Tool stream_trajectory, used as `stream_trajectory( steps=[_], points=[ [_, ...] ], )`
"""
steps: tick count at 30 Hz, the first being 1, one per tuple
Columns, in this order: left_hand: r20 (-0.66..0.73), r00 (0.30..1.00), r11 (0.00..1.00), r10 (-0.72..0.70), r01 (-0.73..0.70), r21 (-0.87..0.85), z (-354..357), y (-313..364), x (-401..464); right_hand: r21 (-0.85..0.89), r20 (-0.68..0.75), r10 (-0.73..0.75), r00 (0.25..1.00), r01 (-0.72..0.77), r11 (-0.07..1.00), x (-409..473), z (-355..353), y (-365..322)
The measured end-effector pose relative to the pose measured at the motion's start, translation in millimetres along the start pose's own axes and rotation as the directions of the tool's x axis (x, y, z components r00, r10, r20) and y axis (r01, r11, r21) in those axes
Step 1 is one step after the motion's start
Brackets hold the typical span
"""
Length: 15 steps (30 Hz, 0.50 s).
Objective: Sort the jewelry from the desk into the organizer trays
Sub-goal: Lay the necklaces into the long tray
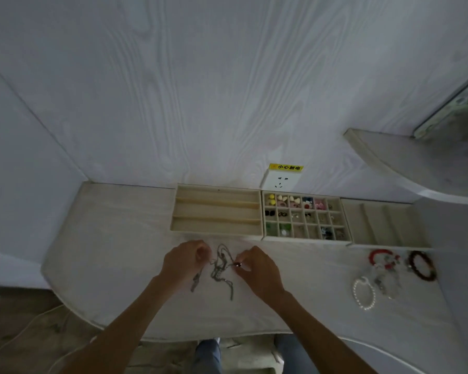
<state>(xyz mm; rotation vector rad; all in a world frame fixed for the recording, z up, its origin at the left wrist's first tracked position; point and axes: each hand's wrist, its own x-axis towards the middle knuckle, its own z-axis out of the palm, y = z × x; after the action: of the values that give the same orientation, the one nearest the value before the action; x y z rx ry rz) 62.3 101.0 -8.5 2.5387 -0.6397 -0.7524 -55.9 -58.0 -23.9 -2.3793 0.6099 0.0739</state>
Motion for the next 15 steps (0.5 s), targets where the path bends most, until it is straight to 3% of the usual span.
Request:
stream_trajectory(
  steps=[5, 8, 11, 15],
  points=[
    [-0.081, 0.985, 0.988, 0.155, -0.156, -0.005, 4.1, 20.5, 4.9, 0.057, 0.047, 0.099, 0.994, -0.101, 0.993, -0.8, -24.1, 0.2],
    [0.149, 0.917, 0.925, 0.369, -0.347, -0.154, -8.3, 29.8, 8.4, 0.146, 0.073, 0.047, 0.996, -0.057, 0.988, 0.9, -50.9, -12.7],
    [0.381, 0.804, 0.880, 0.457, -0.348, -0.322, -33.1, 47.9, 6.7, 0.288, 0.101, -0.052, 0.994, 0.021, 0.957, 2.7, -85.3, -36.4],
    [0.374, 0.757, 0.805, 0.536, -0.325, -0.497, -52.1, 64.0, 2.4, 0.373, 0.206, -0.153, 0.966, 0.067, 0.925, 3.9, -134.8, -63.2]
  ],
)
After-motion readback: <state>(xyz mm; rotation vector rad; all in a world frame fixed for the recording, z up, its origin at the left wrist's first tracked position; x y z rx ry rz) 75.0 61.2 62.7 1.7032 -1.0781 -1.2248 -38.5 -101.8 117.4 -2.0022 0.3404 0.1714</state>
